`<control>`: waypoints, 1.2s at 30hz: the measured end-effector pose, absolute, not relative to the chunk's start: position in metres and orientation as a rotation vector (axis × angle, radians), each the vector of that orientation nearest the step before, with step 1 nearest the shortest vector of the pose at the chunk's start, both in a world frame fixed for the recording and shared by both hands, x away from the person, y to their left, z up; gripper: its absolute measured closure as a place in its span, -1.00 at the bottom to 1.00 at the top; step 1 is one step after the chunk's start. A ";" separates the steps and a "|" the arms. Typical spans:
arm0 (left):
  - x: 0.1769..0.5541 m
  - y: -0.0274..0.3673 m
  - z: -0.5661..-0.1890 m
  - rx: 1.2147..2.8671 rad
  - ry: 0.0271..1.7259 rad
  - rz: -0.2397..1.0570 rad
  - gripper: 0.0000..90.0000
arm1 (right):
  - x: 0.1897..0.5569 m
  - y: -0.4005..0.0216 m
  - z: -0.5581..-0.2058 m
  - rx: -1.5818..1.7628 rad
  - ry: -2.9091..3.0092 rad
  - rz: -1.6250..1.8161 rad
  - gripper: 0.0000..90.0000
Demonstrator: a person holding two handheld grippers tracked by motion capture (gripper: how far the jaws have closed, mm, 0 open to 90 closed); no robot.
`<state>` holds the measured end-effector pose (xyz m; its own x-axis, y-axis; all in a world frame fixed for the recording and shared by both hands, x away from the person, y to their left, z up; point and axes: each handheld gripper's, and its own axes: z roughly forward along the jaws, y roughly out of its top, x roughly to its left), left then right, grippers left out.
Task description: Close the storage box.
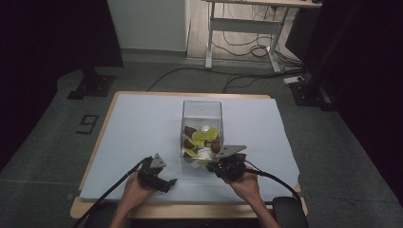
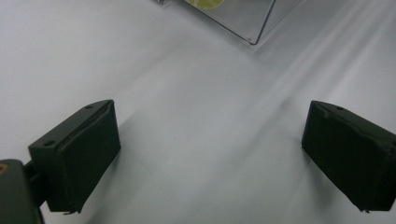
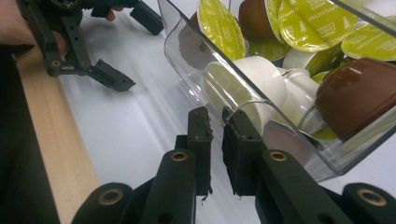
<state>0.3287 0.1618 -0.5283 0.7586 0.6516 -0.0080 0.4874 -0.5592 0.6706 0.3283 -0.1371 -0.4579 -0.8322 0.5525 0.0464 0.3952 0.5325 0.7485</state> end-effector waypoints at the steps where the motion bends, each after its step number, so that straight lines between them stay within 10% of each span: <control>1: 0.329 0.162 -0.528 2.279 0.848 0.316 -0.92 | 0.329 -0.137 -0.458 0.805 2.573 1.180 0.79; 36: 0.329 0.162 -0.528 2.278 0.850 0.316 -0.92 | 0.364 -0.128 -0.461 0.877 2.500 1.098 0.84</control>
